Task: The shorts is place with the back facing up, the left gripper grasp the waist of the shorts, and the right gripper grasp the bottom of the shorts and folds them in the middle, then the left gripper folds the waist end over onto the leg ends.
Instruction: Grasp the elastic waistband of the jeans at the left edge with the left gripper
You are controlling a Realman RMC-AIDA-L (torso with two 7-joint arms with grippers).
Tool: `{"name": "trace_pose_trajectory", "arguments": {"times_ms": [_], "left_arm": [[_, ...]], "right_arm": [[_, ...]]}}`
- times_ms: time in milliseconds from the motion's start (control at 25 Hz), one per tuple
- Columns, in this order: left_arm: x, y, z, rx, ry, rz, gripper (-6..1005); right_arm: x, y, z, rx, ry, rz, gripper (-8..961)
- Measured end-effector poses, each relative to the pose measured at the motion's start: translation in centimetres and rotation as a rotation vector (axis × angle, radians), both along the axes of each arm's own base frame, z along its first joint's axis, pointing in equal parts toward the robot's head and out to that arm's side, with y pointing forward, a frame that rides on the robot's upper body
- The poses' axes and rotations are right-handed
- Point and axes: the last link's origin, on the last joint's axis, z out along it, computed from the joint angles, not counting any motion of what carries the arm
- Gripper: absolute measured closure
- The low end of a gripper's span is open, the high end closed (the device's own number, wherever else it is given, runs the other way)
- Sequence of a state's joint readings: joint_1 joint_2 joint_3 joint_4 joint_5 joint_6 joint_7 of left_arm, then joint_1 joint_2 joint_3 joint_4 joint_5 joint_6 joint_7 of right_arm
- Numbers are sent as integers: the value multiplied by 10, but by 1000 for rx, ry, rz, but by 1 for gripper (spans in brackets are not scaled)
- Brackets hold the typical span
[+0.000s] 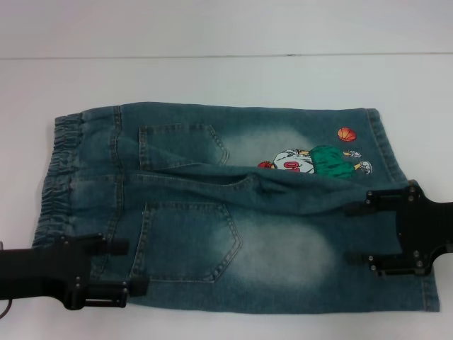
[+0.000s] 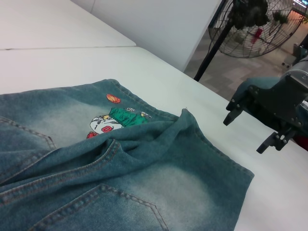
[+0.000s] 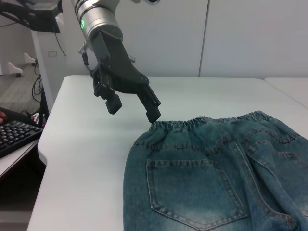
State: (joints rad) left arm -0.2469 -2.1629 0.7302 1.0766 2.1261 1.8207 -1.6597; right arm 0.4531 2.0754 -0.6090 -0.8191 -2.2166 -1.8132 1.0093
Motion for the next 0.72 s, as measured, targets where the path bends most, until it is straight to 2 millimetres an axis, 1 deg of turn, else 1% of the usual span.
{"name": "trace_pose_trajectory", "arguments": {"times_ms": [440,520,600,720], "left_arm": [[-2,0,0,-1,9,17,118],[-7,-1,5,1,26,48,122],[-14,-1,14,12,53,95,126],[-28,-1,33,41,102,184,132]], "right_arm": [[1,0,0,3,-3,-4,250],[1,0,0,4,-4,-4,250],[1,0,0,4,-4,-5,250],[2,0,1,5,-6,-6,250]]}}
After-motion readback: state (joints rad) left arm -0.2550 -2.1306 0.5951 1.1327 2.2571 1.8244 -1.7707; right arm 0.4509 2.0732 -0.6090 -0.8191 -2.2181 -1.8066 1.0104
